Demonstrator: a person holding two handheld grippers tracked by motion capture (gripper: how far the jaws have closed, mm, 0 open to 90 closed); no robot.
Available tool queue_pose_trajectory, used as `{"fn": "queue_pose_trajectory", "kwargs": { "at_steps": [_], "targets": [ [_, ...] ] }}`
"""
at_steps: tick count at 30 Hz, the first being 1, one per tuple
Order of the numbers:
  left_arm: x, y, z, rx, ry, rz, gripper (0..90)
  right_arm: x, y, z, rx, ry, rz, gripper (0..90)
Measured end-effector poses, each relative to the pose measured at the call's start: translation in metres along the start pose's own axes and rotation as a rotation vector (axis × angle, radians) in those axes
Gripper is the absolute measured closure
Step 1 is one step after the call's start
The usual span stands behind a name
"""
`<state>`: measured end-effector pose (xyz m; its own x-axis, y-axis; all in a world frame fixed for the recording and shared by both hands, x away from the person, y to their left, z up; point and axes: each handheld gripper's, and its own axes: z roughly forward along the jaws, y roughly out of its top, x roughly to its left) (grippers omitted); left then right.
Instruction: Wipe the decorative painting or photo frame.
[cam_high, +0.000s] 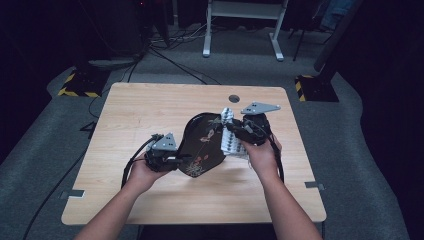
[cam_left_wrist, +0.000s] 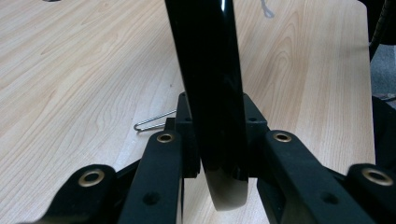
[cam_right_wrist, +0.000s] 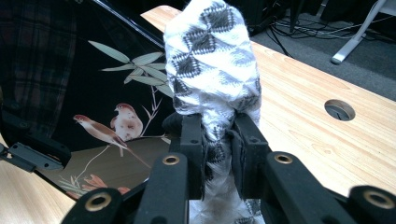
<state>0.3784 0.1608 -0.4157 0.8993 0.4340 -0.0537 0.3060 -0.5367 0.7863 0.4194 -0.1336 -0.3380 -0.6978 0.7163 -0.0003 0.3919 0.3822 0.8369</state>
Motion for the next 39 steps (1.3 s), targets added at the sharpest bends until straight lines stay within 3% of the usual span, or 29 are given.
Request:
{"fn": "queue_pose_trajectory", "kwargs": {
  "at_steps": [12, 20, 23, 32, 39],
  "targets": [
    [-0.001, 0.001, 0.000, 0.003, 0.001, 0.000, 76.2, 0.008, -0.035, 0.023, 0.100, 0.023, -0.002, 77.2],
    [-0.001, 0.001, 0.001, 0.003, 0.003, 0.004, 76.2, -0.002, -0.011, 0.006, 0.024, -0.003, 0.007, 77.2],
    [-0.001, 0.001, 0.001, 0.006, 0.006, 0.007, 76.0, -0.007, -0.007, 0.004, 0.024, -0.011, 0.013, 77.2],
    [-0.002, 0.002, 0.001, 0.008, 0.005, 0.006, 75.8, -0.010, -0.027, 0.016, 0.073, -0.004, 0.035, 77.3],
    [-0.001, 0.002, 0.001, 0.007, 0.002, 0.004, 75.7, 0.005, -0.042, 0.029, 0.126, 0.029, 0.010, 77.2]
  ]
}}
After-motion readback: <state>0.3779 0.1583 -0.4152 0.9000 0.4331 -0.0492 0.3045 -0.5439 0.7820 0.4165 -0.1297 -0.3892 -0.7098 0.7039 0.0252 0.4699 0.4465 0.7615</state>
